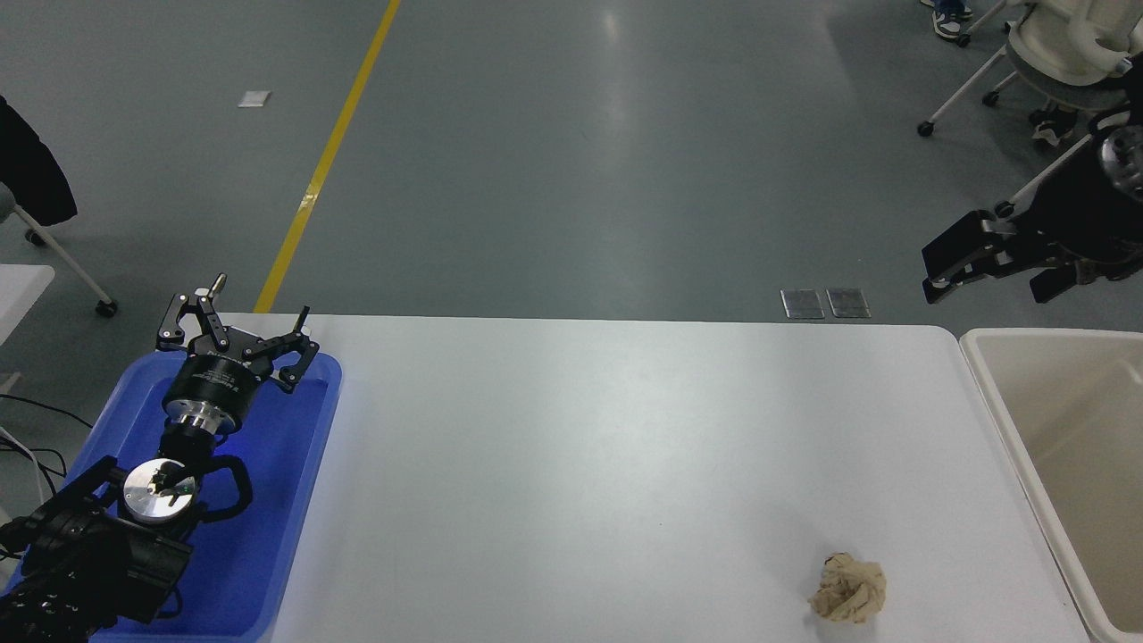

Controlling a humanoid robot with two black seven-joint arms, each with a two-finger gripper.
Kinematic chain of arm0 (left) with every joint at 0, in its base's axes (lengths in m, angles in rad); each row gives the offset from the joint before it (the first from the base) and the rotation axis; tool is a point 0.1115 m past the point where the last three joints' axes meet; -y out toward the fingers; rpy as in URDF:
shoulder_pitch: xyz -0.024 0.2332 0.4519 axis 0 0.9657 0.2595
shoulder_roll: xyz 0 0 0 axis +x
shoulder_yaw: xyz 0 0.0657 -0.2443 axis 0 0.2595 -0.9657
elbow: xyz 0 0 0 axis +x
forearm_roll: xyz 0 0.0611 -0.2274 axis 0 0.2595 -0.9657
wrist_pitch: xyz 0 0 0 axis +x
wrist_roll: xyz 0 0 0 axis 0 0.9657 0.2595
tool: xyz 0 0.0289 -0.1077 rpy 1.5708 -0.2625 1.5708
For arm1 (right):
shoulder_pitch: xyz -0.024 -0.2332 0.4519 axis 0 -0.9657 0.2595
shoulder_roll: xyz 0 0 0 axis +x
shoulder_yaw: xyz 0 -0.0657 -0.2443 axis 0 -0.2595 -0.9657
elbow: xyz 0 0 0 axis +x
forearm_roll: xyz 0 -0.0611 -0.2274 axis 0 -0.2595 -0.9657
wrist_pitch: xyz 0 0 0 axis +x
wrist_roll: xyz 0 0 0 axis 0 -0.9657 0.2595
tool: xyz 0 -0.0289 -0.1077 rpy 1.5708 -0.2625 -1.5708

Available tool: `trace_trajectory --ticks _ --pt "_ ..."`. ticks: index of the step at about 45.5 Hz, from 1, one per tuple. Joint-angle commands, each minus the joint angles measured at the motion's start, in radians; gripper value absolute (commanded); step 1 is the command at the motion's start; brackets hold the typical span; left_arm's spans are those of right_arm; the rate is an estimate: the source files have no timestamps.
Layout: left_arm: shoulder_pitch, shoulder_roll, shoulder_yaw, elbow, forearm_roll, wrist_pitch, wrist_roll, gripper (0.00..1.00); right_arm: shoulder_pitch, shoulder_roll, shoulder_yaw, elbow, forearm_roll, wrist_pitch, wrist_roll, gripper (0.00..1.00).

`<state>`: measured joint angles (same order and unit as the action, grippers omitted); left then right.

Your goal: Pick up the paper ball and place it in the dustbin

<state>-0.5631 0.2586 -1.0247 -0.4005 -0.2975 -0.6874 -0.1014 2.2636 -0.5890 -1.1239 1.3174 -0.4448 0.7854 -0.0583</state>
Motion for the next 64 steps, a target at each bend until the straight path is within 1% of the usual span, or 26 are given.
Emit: trace_trajectory --ticks 1,9,14,17,47,53,64 --pt "0.0 -0.001 0.0 0.0 0.0 0.0 0.0 1.0 -0.035 0.024 0.029 -0.035 0.015 0.0 0.002 1.0" --pt "0.0 0.001 0.0 -0.001 0.001 -0.001 0.0 1.0 -0.061 0.02 0.035 -0.043 0.028 0.0 0.003 1.0" --pt "0.0 0.001 0.0 -0.001 0.001 -0.001 0.0 1.0 -0.053 0.02 0.016 -0.047 0.1 0.0 0.005 1.0" --pt "0.0 0.001 0.0 0.0 0.001 0.0 0.0 1.0 -0.044 0.021 0.007 -0.052 0.12 0.0 0.003 1.0" --pt "-0.001 0.001 0.0 0.0 0.001 0.0 0.0 1.0 -0.033 0.018 0.004 -0.05 0.129 0.0 0.005 1.0" --pt "0.0 0.001 0.0 0.0 0.001 0.0 0.0 1.0 -0.075 0.028 0.009 -0.047 0.143 0.0 0.006 1.0" --pt "0.0 0.001 0.0 0.0 0.001 -0.001 0.0 1.0 -0.309 0.083 0.059 -0.055 0.152 0.0 0.005 1.0"
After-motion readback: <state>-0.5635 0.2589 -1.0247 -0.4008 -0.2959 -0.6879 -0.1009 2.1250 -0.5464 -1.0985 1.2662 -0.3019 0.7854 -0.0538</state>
